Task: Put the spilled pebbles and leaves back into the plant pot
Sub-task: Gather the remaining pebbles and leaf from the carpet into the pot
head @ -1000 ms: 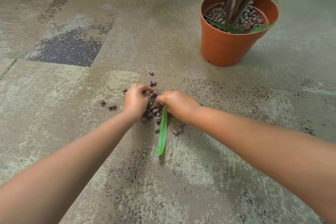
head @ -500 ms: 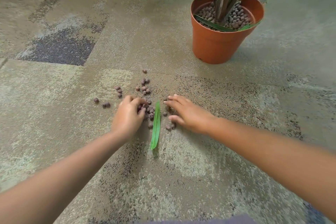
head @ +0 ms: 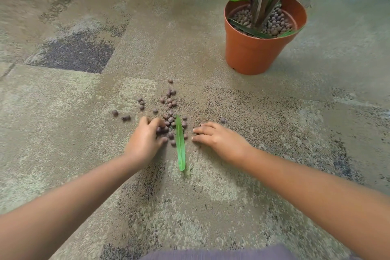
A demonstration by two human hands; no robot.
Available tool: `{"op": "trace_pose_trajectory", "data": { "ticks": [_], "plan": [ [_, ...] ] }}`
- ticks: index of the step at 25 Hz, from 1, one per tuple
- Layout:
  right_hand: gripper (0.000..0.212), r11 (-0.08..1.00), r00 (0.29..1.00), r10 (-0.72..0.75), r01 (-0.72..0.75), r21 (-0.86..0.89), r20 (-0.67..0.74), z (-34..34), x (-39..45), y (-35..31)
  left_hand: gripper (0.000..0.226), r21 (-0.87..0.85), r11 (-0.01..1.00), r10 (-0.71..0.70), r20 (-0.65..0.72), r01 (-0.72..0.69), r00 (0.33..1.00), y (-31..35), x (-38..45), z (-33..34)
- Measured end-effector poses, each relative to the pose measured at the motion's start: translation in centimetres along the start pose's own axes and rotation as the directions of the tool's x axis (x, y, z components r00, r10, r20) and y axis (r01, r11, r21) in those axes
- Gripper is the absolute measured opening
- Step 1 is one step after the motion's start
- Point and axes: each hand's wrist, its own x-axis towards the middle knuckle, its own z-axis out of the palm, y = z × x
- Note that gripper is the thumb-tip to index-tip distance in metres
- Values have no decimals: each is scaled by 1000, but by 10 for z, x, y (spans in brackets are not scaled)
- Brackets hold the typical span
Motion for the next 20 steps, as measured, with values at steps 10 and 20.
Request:
{"op": "trace_pose_trajectory", "data": {
  "ticks": [10, 20],
  "plan": [
    [26, 723, 889, 452, -413, 554, 73, -34, 24, -2, 22, -61, 995, 72, -19, -73, 997, 13, 7, 3],
    [25, 72, 729, 626, -406, 911, 276, -50, 6, 16, 15, 41, 982, 189, -62, -186, 980, 27, 11, 16]
  ]
}}
